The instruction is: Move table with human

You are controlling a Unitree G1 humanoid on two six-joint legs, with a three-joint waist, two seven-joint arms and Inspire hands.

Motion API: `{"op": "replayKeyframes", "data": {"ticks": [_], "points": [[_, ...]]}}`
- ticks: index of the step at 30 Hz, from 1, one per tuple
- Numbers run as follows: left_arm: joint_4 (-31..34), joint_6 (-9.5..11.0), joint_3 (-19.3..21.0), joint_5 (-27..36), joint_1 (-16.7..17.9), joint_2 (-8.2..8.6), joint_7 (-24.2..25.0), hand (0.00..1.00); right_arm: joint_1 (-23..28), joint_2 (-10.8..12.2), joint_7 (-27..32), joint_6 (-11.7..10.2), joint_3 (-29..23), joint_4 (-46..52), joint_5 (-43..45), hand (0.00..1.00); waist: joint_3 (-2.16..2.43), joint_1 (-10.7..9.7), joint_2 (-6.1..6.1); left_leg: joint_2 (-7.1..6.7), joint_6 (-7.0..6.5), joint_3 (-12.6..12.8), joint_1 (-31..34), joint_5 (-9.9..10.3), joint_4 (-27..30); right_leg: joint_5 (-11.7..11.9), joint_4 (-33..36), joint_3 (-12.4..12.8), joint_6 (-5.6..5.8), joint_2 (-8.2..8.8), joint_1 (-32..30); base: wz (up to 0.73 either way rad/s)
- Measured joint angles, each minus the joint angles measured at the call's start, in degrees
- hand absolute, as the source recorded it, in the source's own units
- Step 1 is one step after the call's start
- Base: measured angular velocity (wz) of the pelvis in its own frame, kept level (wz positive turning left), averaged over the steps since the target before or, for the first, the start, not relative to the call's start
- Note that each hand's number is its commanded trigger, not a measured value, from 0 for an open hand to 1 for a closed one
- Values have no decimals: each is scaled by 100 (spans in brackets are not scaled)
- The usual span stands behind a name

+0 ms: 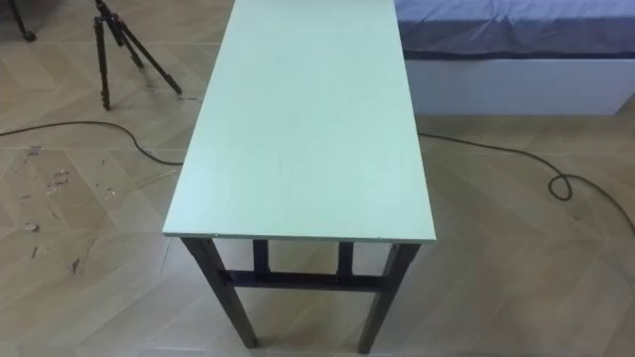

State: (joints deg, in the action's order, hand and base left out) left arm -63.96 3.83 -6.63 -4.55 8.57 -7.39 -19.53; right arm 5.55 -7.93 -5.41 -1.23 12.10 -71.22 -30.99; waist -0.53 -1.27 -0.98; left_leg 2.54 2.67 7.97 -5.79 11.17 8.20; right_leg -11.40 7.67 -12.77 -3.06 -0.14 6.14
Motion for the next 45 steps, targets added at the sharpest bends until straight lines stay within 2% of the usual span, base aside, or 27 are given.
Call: {"op": "replayKeyframes", "data": {"ticks": [9,14,20,22,24,26,28,31,35,38,40,43,45], "points": [[-11,-3,-3,63,-9,-2,51,0,-36,-2,-157,-1,-34,-11,-4,0,-5,-15,-2,-2,0,3,15,0,0,-2,-3,5,4,-1,-17,0],[-21,-7,-24,531,-15,3,383,0,-28,-2,-271,-2,-34,-13,-121,0,-4,-11,5,-1,0,0,12,0,1,-2,0,-1,3,0,-15,0],[-9,-11,-18,2088,-31,-29,1303,0,-5,-44,-673,9,-230,146,-495,0,-4,-6,50,2,-2,3,44,2,11,-1,20,-70,5,16,-32,4],[90,-55,46,2681,-18,-28,1736,0,145,-60,-897,15,-425,639,-728,0,-2,7,63,5,-4,6,102,4,55,-1,33,-63,5,20,-78,0],[183,-103,143,3017,-28,-23,2015,0,160,-59,-1066,17,-604,939,-815,0,2,15,84,4,-5,7,130,4,81,-1,34,-65,4,24,-121,0],[291,-107,91,3726,-1,-30,2209,0,190,-57,-1185,4,-660,1188,-1032,0,21,-5,106,-2,-5,6,127,3,109,-1,32,-73,4,32,-103,0],[765,-138,49,4541,141,-36,2446,0,374,-57,-1304,15,-660,1770,-1206,0,24,-9,126,-3,-4,6,134,3,115,-2,30,-80,5,32,-108,0],[1487,-169,-169,5008,321,-60,2647,0,625,-28,-1435,67,-644,2525,-1491,0,29,-4,134,-3,-4,9,133,3,115,-2,37,-65,5,30,-115,-1],[2369,-190,-522,5202,508,-48,2951,0,925,-9,-1538,72,-339,3443,-1706,0,25,1,131,7,-4,55,114,3,111,-2,83,-17,5,28,-99,-8],[2878,-197,-784,5425,561,-41,3163,0,1084,-15,-1663,131,-18,4048,-2058,0,6,-8,114,15,-4,76,97,3,109,-1,122,-8,5,29,-103,-1],[3313,-206,-957,5694,575,-15,3262,0,1113,69,-1816,144,125,4440,-2375,0,-21,-13,79,15,-4,75,102,4,108,-1,124,-11,5,27,-106,0],[3846,-323,-1073,6024,648,-15,3411,0,1118,97,-1966,263,215,4954,-2773,0,-30,-39,83,14,-5,81,113,4,108,-1,138,-11,6,32,-120,0],[4119,-362,-1092,6161,697,-45,3430,0,1114,96,-1988,263,237,5125,-2917,0,-26,-38,87,13,-5,88,110,4,110,-1,141,-14,6,32,-113,0]]}}
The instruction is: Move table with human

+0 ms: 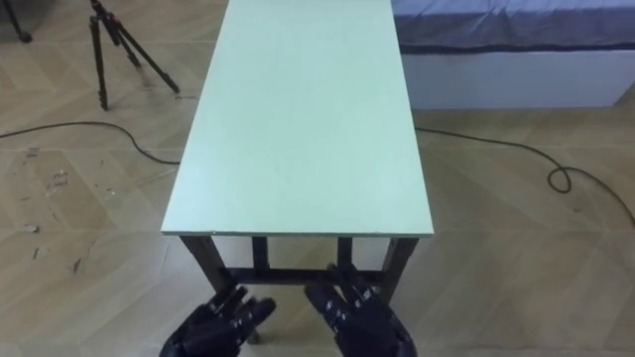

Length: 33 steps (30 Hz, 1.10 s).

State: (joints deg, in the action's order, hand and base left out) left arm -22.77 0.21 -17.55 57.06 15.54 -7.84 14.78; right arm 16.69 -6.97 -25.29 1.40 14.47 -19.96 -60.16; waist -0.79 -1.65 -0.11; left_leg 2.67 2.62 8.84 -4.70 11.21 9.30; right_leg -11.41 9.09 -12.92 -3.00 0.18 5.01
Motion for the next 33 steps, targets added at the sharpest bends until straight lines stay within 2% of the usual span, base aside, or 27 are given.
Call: {"op": "replayKeyframes", "data": {"ticks": [8,12,15,18,24,26,27,28,33], "points": [[744,-33,-64,223,54,-178,-53,0,-68,-55,219,-8,13,164,-67,0,8,9,28,-2,0,2,9,-1,32,0,-1,2,0,-2,-3,0],[1129,-21,-67,602,47,-246,-69,0,-96,-192,328,-8,29,550,-300,0,10,-27,24,2,0,1,-7,-1,22,0,11,4,0,-4,10,0],[1151,-17,-61,894,28,-289,-79,0,-94,-212,344,2,73,530,-511,0,1,-31,21,25,0,7,-97,0,-4,0,69,4,0,-15,48,-1],[1149,-17,15,888,-2,-350,-160,0,-121,-221,363,72,55,527,-696,0,-11,-34,3,36,0,46,-109,0,-9,0,67,1,0,-22,56,0],[1061,-28,232,1249,-8,-343,-497,0,-202,-234,649,134,52,581,-779,0,-35,-3,-27,38,0,41,-192,0,-71,0,68,19,0,-36,92,-1],[861,-36,295,1433,-100,-309,-538,0,-279,-233,700,191,31,532,-780,0,-42,0,-34,35,0,41,-206,-1,-68,1,72,20,-2,-33,104,0],[579,-58,332,1499,-243,-279,-550,0,-340,-229,704,227,6,463,-780,0,-63,9,-29,34,-1,38,-218,-1,-64,4,73,17,-7,-34,119,0],[279,-115,367,1530,-400,-253,-591,0,-386,-232,729,242,-12,437,-780,0,-82,29,-18,34,-1,39,-223,-1,-54,7,73,15,-12,-34,128,0],[-31,-367,549,1523,-531,-218,-695,0,-443,-241,836,372,-171,438,-778,0,-79,32,-5,31,-5,42,-185,-3,11,8,49,32,-16,-30,84,0]]}}
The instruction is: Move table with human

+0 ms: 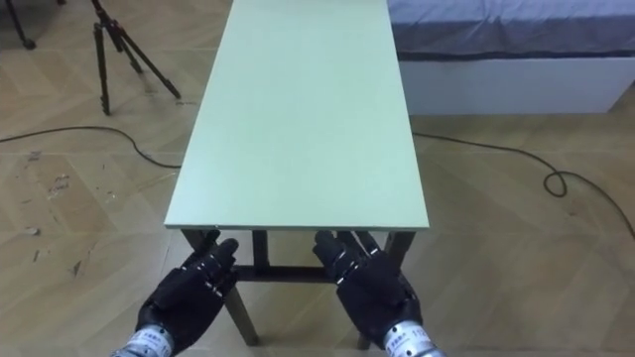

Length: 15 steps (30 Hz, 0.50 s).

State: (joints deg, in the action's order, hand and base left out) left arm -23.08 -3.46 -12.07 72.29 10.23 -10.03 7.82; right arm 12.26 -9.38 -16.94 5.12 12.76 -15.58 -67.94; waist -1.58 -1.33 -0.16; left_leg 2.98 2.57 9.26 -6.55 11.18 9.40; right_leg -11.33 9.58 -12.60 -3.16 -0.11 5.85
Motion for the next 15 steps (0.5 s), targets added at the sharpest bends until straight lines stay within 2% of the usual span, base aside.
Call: {"op": "replayKeyframes", "data": {"ticks": [4,8,10,15], "points": [[-8,-133,56,7,-100,48,-29,0,-23,-28,103,-1,-65,0,-2,0,17,-4,30,-4,0,0,11,0,-1,0,4,-21,0,3,-9,0],[-82,-165,57,272,-288,137,-55,0,-52,4,108,4,-52,-53,-205,0,37,1,61,7,0,0,-3,0,-6,3,31,-11,-4,-4,12,-4],[-294,-167,64,482,-493,211,-55,0,-140,40,108,8,-54,-205,-453,0,44,3,71,18,0,-1,-29,0,-14,5,38,-16,-8,-12,34,0],[-394,-170,73,633,-582,257,-57,0,-253,66,127,59,-55,-377,-641,0,44,3,73,20,0,3,-94,0,-27,6,36,-19,-9,-13,92,0]]}}
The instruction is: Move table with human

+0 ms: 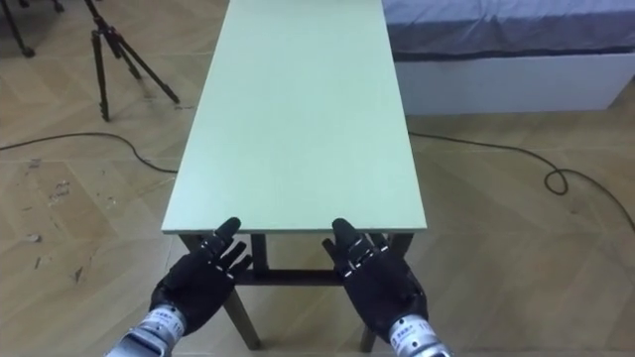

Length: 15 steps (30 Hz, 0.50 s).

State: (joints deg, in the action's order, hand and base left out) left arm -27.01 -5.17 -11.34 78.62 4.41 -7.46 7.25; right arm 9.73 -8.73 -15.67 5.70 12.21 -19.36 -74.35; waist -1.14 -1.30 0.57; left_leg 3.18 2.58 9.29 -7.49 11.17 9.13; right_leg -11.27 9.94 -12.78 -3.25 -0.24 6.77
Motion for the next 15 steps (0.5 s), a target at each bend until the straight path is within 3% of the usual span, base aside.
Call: {"op": "replayKeyframes", "data": {"ticks": [11,15], "points": [[2,-75,-2,75,-42,16,0,0,-138,22,130,67,-1,-28,-93,0,10,-29,53,-3,0,-3,92,0,52,7,-16,-7,-13,12,-79,0],[4,-77,6,621,-202,37,1,0,-140,52,132,70,5,-30,-363,0,11,-36,73,-3,0,0,91,0,43,7,-21,-1,-13,8,-89,0]]}}
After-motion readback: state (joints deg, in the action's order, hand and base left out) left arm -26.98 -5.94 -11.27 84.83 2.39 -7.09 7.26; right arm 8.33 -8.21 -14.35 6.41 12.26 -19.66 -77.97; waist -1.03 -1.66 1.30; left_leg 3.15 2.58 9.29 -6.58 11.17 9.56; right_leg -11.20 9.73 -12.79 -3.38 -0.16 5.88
